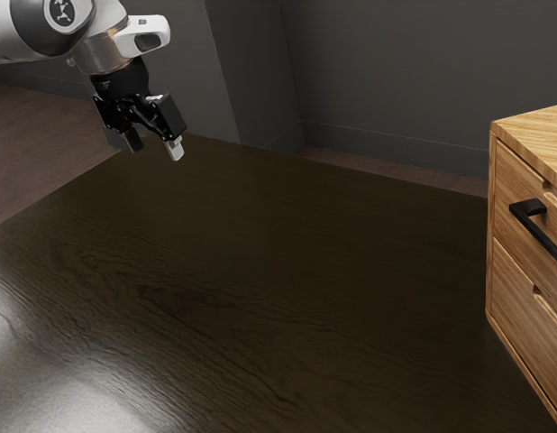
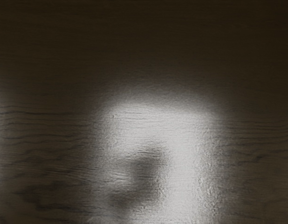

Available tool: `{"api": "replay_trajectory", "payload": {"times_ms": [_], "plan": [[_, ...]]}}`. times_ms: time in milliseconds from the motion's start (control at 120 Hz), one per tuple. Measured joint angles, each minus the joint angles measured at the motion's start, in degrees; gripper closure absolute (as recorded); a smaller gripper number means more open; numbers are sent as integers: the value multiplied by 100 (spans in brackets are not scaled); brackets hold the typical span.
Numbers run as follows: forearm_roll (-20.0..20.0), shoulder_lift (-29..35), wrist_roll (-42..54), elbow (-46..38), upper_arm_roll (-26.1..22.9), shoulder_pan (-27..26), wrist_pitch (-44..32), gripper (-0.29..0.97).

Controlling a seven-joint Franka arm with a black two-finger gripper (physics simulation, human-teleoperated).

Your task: Pull the drawer handle with one arm to open the drawer

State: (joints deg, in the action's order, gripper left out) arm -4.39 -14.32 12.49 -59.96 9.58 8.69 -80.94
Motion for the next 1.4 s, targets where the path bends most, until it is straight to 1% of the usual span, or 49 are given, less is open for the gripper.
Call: {"api": "replay_trajectory", "payload": {"times_ms": [275,567,675,742,833,917,1017,1167,1283,1358,1400], "plan": [[10,40,8,47,-6,-11,2,0],[60,-3,30,337,-11,-41,51,0],[3,3,28,356,-3,-11,83,0],[-100,108,-30,423,14,64,142,0],[-142,480,-103,508,-17,37,193,0],[-158,799,-160,565,-66,-145,208,0],[-162,909,-218,578,-89,-418,165,0],[-98,941,-290,573,-86,-633,2,0],[84,988,-334,502,-101,-651,-81,0],[207,998,-361,259,-144,-644,-113,0],[283,1168,-376,-21,-234,-649,-140,0]]}}
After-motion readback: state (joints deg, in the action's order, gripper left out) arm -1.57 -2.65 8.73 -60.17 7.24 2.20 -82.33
